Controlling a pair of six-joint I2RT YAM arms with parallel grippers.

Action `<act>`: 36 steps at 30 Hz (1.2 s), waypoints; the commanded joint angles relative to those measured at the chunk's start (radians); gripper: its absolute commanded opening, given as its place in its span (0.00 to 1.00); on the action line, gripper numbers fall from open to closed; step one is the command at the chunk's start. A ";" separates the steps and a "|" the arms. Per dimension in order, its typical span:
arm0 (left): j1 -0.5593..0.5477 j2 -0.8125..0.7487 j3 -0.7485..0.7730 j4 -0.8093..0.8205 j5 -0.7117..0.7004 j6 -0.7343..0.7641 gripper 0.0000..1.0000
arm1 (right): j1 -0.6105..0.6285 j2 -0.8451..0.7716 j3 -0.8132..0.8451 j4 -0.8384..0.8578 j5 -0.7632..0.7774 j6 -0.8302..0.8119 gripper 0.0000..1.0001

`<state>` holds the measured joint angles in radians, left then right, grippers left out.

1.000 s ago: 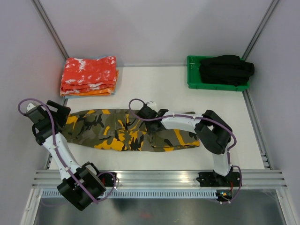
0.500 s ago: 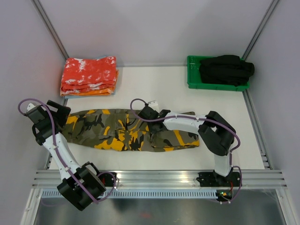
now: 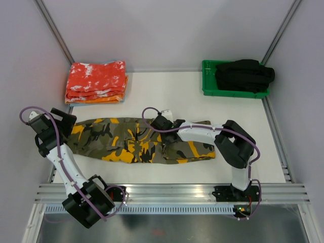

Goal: Fold and stack the trousers
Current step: Fold the trousers

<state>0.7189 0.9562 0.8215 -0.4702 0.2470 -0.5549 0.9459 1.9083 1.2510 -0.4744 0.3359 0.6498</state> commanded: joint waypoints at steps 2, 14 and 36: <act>-0.007 -0.014 0.010 0.016 0.028 -0.027 0.98 | 0.001 -0.034 0.002 0.016 -0.017 0.001 0.00; -0.012 -0.016 0.013 0.015 0.034 -0.031 0.98 | 0.002 -0.160 0.165 0.019 -0.103 -0.050 0.00; -0.019 -0.010 0.002 0.024 0.021 -0.025 0.98 | 0.034 0.047 0.192 0.148 -0.273 0.010 0.00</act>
<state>0.7033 0.9562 0.8215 -0.4698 0.2642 -0.5617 0.9672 1.9182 1.3941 -0.3855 0.0967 0.6422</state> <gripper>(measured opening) 0.982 0.021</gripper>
